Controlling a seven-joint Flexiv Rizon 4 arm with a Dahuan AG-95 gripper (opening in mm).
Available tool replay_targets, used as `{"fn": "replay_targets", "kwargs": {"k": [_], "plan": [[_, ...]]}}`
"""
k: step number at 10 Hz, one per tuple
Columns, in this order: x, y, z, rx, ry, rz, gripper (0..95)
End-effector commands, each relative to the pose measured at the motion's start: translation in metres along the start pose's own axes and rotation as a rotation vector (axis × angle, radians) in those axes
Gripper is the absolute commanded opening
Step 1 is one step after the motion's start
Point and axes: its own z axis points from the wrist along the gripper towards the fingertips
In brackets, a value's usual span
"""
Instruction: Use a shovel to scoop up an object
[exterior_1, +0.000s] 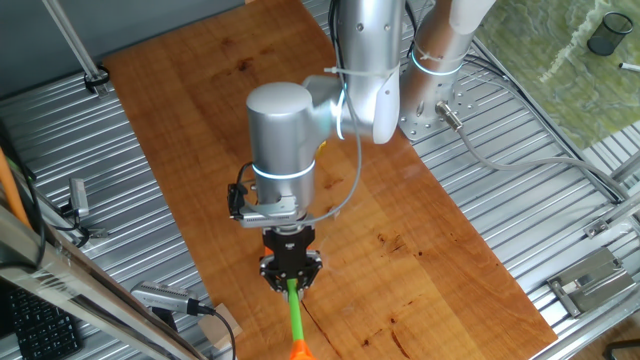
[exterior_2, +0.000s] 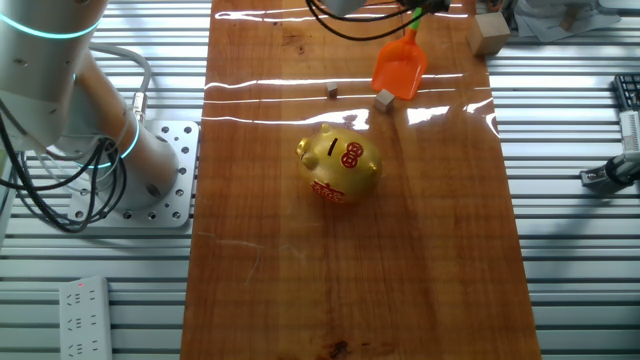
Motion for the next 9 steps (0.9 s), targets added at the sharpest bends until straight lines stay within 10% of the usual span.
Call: {"fn": "replay_targets", "kwargs": {"k": [1,9], "plan": [[0.0013,0.0013,-0.0003,-0.001,-0.009,0.005,0.0],[0.0071,0.0065,-0.0040,0.010,-0.024,0.012,0.0]]}}
